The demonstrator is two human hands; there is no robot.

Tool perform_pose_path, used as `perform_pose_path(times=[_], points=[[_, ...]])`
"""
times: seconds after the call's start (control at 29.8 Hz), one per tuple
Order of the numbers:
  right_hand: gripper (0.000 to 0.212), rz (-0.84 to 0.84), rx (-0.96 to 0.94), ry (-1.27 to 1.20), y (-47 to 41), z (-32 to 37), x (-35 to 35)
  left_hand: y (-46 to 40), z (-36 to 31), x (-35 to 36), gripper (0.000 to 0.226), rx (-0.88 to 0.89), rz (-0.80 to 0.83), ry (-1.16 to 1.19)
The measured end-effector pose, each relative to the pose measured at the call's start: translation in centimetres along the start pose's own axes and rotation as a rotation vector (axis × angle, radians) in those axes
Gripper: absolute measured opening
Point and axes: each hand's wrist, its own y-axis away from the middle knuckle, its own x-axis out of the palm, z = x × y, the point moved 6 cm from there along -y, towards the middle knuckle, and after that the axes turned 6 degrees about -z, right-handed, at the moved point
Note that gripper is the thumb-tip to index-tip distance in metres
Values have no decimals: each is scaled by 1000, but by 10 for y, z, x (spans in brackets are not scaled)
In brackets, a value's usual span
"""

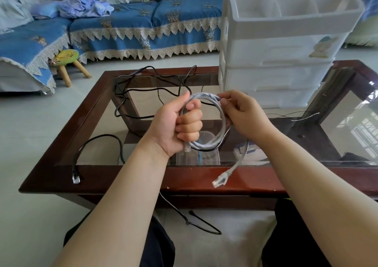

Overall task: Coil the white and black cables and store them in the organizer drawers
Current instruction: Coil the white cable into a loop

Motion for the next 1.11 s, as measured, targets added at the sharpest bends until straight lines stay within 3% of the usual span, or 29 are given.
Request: perform_pose_path(times=[0.13, 0.44, 0.67, 0.87, 1.11], points=[[35, 109, -11, 148, 6, -2, 9, -1, -10, -8, 45, 142, -88, 127], [51, 225, 40, 79, 19, 0, 28, -3, -20, -24, 45, 267, -165, 415], [33, 46, -172, 367, 30, 20, 21, -4, -23, -29, 44, 330, -247, 482], [41, 57, -332, 397, 38, 33, 28, -7, -18, -24, 48, 348, -314, 390], [36, 118, -346, 448, 41, 34, 33, -10, -10, -24, 52, 285, -390, 247]])
